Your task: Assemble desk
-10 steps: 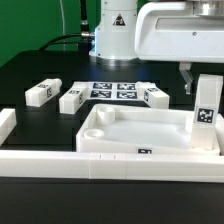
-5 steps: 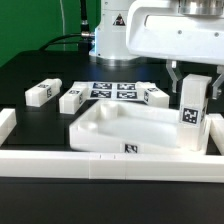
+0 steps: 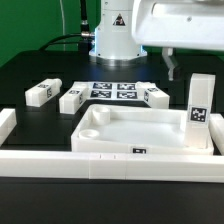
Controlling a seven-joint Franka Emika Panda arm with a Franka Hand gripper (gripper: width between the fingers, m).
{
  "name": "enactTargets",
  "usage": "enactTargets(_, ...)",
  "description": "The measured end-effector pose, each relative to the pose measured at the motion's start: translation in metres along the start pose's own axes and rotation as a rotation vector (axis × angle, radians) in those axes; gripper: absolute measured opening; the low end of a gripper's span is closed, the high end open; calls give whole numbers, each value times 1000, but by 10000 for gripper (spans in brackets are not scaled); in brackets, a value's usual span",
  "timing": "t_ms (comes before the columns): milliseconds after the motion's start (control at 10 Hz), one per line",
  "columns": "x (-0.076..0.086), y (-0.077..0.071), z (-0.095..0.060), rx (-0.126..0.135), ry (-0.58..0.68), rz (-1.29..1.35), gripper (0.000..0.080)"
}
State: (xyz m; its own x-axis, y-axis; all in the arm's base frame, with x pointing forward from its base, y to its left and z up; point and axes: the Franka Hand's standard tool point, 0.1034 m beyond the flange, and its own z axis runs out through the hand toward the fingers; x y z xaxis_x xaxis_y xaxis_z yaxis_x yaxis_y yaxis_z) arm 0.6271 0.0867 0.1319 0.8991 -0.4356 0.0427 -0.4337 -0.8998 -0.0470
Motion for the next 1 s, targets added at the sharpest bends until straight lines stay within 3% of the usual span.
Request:
enactTargets(400, -18, 26, -13, 3, -10, -235, 649)
enactTargets(1000, -19, 25, -10, 2, -12, -230, 649)
